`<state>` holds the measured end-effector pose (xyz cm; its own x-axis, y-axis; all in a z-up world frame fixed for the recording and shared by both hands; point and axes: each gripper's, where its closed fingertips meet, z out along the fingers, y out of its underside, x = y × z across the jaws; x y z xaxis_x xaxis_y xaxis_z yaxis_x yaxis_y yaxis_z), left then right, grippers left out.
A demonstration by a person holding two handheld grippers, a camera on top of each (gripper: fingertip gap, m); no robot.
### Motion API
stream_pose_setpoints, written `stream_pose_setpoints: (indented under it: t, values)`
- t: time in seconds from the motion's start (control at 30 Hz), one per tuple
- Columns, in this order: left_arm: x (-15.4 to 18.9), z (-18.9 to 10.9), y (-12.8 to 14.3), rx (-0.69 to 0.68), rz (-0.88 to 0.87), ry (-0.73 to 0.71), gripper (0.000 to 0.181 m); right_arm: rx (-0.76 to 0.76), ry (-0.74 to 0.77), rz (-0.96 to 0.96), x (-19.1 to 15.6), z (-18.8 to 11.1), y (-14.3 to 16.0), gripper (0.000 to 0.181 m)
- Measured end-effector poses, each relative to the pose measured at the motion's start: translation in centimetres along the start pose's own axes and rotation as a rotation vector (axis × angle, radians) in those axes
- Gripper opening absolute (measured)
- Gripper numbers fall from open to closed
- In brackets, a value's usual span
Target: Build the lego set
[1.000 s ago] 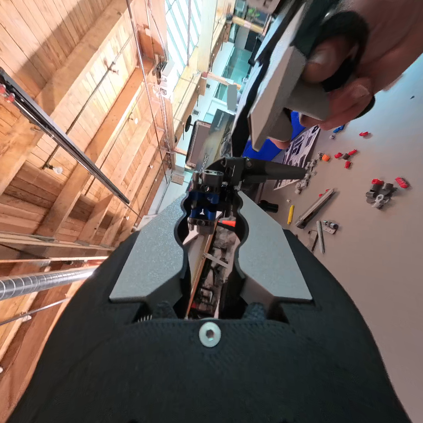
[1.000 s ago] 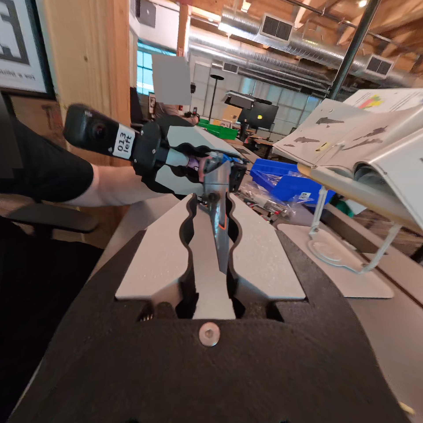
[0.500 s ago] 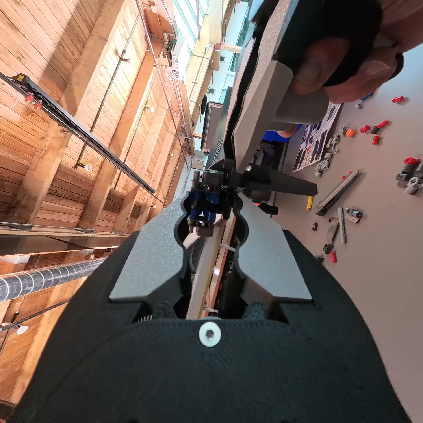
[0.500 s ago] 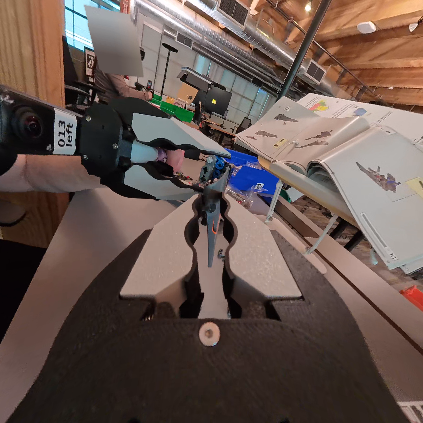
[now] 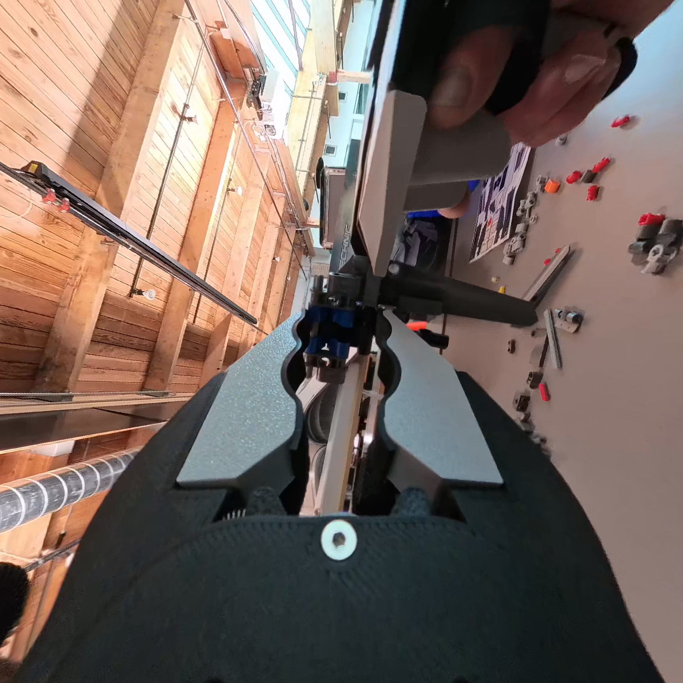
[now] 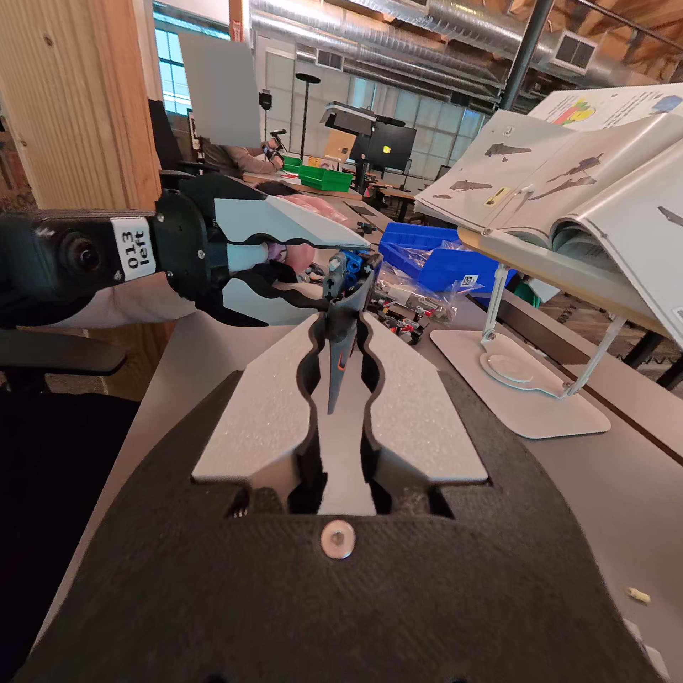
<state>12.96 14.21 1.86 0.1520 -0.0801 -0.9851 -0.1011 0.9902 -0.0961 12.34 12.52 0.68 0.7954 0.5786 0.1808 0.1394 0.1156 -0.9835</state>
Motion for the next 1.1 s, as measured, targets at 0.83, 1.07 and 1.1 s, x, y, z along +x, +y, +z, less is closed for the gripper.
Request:
stream_pose_setpoints:
  t: [0.83, 1.07, 1.1]
  values:
    - [1.2, 0.4, -0.4, -0.043, 0.191, -0.033, 0.032, 0.045, -0.022, 0.154, 1.0, -0.8, -0.4, 0.000]
    - [1.4, 0.4, -0.4, -0.051, 0.192, -0.028, 0.032, 0.044, -0.019, 0.162, 1.1, -0.7, -0.3, 0.000]
    - [1.5, 0.4, -0.4, -0.053, 0.191, -0.027, 0.032, 0.044, -0.017, 0.162, 1.1, -0.7, -0.2, 0.000]
